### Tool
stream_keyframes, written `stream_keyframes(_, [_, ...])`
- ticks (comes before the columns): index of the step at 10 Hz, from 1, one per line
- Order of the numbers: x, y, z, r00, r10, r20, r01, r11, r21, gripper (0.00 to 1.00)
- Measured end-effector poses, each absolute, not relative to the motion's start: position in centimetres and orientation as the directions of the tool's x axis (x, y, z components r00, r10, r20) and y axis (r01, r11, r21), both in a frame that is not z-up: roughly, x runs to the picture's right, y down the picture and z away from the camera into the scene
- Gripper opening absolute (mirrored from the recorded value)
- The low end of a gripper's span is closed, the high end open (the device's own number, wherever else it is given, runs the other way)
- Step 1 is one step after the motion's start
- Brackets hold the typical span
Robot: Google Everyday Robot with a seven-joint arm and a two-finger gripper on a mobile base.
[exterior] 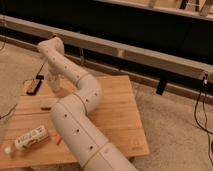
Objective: Pick up the ceramic cup
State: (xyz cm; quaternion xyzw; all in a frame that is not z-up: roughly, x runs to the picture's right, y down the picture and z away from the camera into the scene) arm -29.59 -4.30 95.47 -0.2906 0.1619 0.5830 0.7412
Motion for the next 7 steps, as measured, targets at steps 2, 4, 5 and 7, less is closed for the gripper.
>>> stream_keyframes(2, [-29.7, -4.0, 95.5, 0.277, 0.764, -0.583, -0.956, 0.16, -0.246, 0.12])
stream_keyframes(4, [-29.9, -4.7, 93.9, 0.306, 0.752, -0.584, -0.949, 0.189, -0.253, 0.0])
stream_keyframes(5, [-29.8, -5.3, 92.8, 0.314, 0.748, -0.585, -0.946, 0.194, -0.26, 0.0])
stream_keyframes(7, [-28.9, -8.3, 90.1, 0.336, 0.76, -0.555, -0.936, 0.208, -0.282, 0.0])
